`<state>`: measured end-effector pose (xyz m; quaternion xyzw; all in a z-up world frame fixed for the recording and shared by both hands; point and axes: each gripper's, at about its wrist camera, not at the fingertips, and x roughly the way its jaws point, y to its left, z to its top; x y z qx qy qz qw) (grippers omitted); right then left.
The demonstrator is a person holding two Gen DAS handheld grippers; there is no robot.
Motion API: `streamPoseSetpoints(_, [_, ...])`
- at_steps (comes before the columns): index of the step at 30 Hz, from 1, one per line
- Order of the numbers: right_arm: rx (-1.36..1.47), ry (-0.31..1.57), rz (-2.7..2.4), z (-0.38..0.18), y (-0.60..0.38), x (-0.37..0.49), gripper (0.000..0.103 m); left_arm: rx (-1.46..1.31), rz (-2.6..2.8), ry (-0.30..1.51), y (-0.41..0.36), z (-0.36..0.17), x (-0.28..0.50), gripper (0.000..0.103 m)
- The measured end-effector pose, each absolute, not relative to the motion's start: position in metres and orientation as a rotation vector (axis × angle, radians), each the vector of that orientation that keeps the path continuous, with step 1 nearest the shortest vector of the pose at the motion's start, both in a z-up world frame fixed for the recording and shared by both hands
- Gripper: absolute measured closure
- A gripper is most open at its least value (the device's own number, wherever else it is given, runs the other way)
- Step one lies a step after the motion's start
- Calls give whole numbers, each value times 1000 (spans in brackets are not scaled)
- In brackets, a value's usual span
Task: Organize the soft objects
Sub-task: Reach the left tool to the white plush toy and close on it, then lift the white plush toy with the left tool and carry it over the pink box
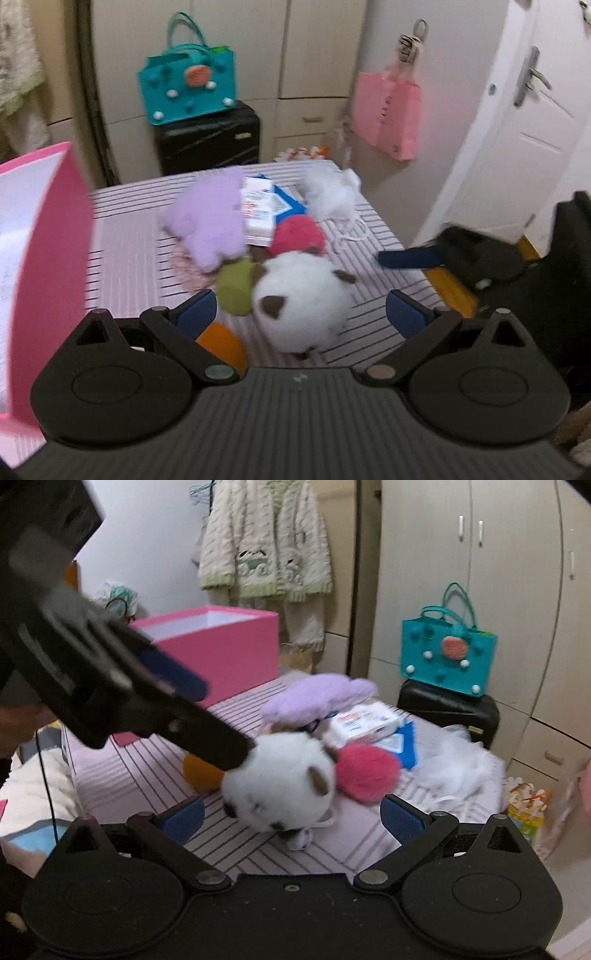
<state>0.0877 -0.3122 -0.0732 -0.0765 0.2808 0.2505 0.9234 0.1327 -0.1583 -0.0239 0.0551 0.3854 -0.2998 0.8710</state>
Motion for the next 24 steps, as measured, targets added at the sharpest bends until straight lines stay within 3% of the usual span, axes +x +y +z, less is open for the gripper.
streamPoseSetpoints(7, [-121, 573, 537, -98, -297, 103, 14, 92, -632, 887, -170, -51, 156, 10])
streamPoseSetpoints(9, [-125, 569, 538, -101, -295, 106, 24, 71, -631, 900, -168, -56, 159, 29])
streamPoseSetpoints(11, [-113, 572, 542, -102, -294, 108, 25, 53, -639, 942, -167, -61, 163, 40])
streamPoseSetpoints(24, [-25, 573, 440, -95, -293, 95, 31, 74, -699, 888, -163, -52, 142, 43])
